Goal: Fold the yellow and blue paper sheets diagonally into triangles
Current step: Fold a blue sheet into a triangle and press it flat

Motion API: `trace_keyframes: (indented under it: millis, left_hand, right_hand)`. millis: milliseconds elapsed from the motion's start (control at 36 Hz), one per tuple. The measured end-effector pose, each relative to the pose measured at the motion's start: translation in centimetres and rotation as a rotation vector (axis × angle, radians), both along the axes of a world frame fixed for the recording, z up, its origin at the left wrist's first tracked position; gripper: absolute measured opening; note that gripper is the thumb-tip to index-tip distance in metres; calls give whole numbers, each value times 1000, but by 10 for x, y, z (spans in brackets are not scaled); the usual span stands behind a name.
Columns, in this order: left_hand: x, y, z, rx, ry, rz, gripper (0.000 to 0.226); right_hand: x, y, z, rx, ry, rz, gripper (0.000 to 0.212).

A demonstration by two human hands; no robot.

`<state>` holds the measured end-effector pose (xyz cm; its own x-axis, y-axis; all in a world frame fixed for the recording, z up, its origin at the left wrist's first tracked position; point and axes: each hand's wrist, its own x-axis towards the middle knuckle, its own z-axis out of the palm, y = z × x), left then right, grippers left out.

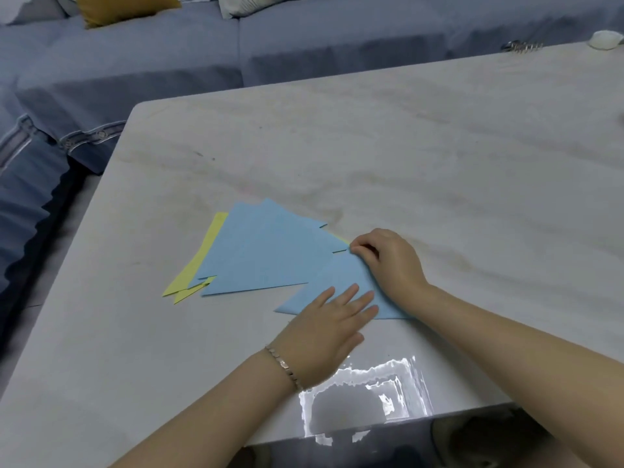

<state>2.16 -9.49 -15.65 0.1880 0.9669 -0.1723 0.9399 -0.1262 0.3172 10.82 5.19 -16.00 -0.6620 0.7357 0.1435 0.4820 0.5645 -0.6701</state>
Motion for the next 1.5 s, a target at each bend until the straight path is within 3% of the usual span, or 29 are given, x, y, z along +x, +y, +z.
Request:
trace_keyframes:
  millis: [139,389,583,694,806,889,944,1056,1167,1278,1361,1500]
  left_hand:
    - [-7,-8,2,-57,25,-23,55]
    - [-46,-45,0,136,210,104,34]
    - [-72,-78,0,126,201,275,45]
    - [-68,-80,3,233,137,448,57]
    - [-58,-72,9,379,90,606,38]
    - [-41,-56,9,517,0,560,33]
    - [-26,-41,9,468,-71,451,45]
    - [-5,-19,6,141,-39,333,74]
    - [-3,-22,-13,58,114,380,58]
    - [-4,-24,-19,109,161,368,50]
    - [-4,-24,-23,138,186,361,50]
    - [-3,-23,-23,122,183,376,52]
  right_hand:
    - [0,-1,-2,37,7,2,14]
    - [0,1,-5,33,-6,-7,14]
    - [1,0,-4,20,-2,-13,14]
    - [0,-1,-4,22,1,-15,14]
    - [0,0,-4,21,10,-23,13]
    - [0,0,-4,26,21,-23,12]
    - [0,0,-4,29,24,-27,11]
    - [-1,-1,-3,48,21,-31,10]
    - [10,-22,0,253,70,21,26]
    - [38,-61,-6,467,2,192,27]
    - [56,-72,-13,505,-126,259,33]
    - [74,-69,-14,536,-154,272,31]
